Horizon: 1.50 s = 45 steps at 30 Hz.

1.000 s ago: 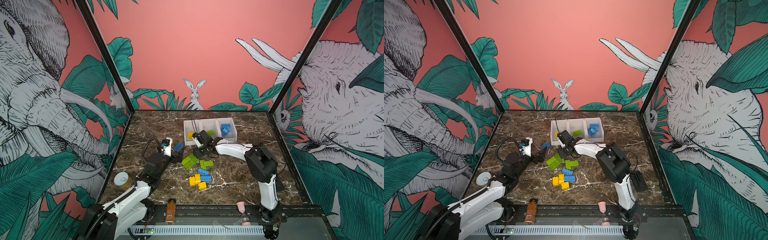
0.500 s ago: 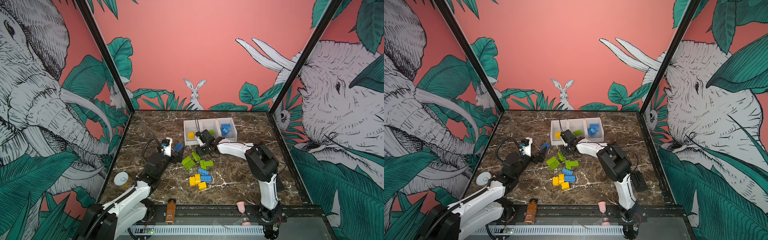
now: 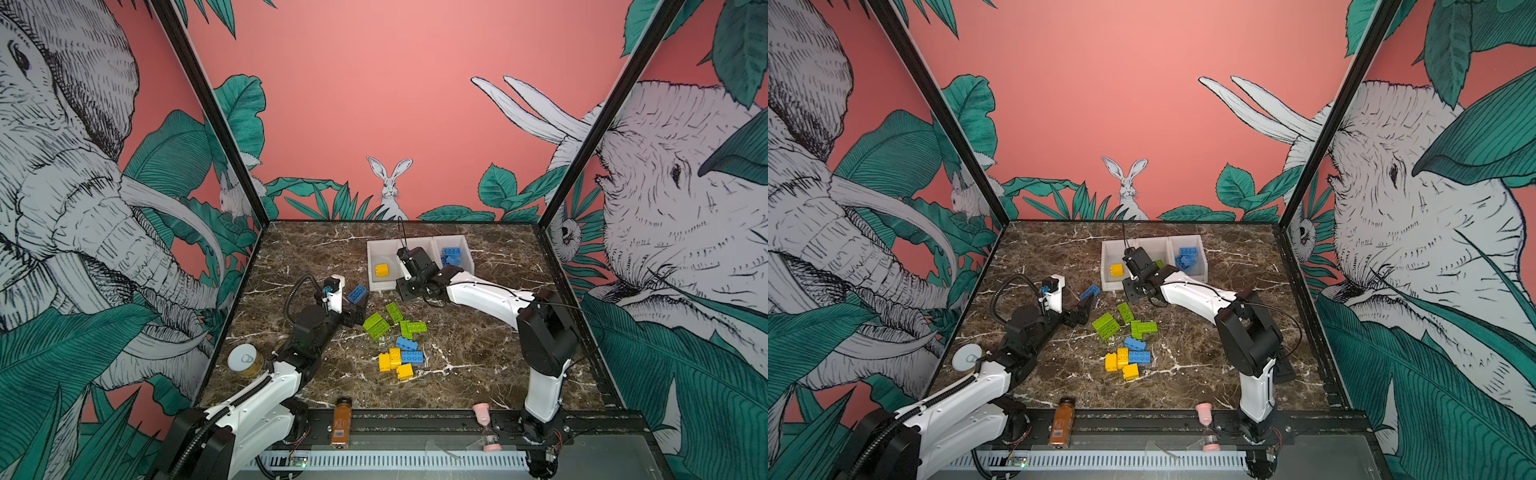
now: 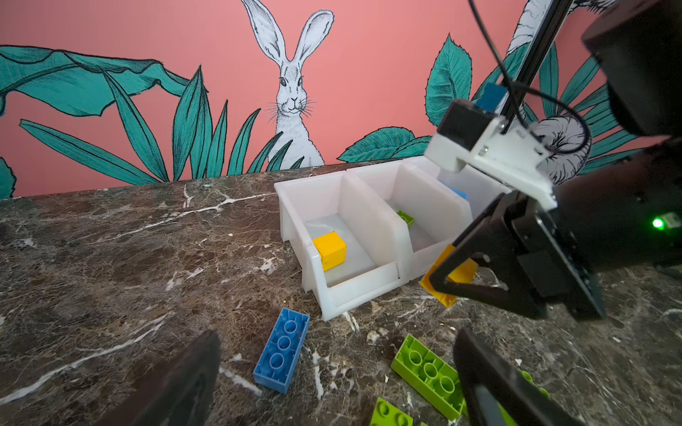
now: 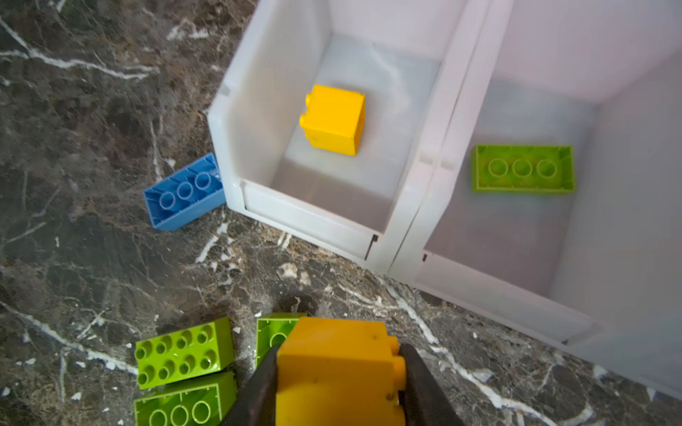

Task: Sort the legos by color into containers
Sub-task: 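Carry the yellow brick into the compartment with yellow bricks and release, then lower the right gripper onto a lime-green brick and grasp it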

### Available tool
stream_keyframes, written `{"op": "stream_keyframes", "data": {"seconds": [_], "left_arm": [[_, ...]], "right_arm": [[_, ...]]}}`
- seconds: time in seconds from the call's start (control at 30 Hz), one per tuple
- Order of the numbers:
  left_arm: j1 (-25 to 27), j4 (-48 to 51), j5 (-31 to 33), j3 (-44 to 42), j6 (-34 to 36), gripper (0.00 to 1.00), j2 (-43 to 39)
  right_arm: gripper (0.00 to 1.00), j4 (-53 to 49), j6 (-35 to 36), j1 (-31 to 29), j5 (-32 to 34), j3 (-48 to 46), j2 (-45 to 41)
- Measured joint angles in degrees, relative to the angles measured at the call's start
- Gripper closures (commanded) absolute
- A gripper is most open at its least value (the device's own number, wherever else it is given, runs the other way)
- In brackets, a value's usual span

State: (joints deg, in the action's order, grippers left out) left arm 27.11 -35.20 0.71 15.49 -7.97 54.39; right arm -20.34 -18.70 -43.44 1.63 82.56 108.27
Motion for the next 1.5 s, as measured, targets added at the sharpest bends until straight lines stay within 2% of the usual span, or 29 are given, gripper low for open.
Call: {"op": "stream_keyframes", "data": {"seconds": [0.13, 0.73, 0.87, 1.0, 1.1, 1.27, 1.37, 1.5], "left_arm": [[0.0, 0.02, 0.02, -0.02, 0.0, 0.01, -0.04], [0.0, 0.07, 0.22, -0.02, 0.02, 0.01, -0.24], [0.0, 0.09, 0.42, -0.02, 0.02, 0.01, -0.52], [0.0, 0.09, 0.44, 0.0, 0.04, 0.01, -0.57], [0.0, 0.13, 0.48, 0.0, 0.07, 0.01, -0.76], [0.0, 0.17, 0.79, -0.02, 0.13, 0.01, -1.25], [0.0, 0.2, 0.85, -0.02, 0.24, 0.01, -1.51], [0.0, 0.2, 0.9, -0.02, 0.28, 0.01, -1.95]], "right_arm": [[0.64, -1.51, 1.27, 0.0, 0.74, 8.0, 3.1], [0.62, -4.98, 2.67, 4.2, 0.28, 40.28, 28.0], [0.55, -6.84, 2.67, 5.01, -0.46, 45.83, 31.23], [0.36, -8.22, 2.73, 5.55, -0.9, 49.11, 32.61], [0.31, -9.03, 3.19, 5.55, -1.05, 50.31, 32.63], [0.3, -9.7, 4.2, 5.51, -1.38, 48.54, 31.58], [0.3, -9.18, 4.17, 5.09, -1.66, 39.08, 26.1], [0.3, -6.27, 3.98, 2.97, -0.83, 20.94, 13.57]]}}
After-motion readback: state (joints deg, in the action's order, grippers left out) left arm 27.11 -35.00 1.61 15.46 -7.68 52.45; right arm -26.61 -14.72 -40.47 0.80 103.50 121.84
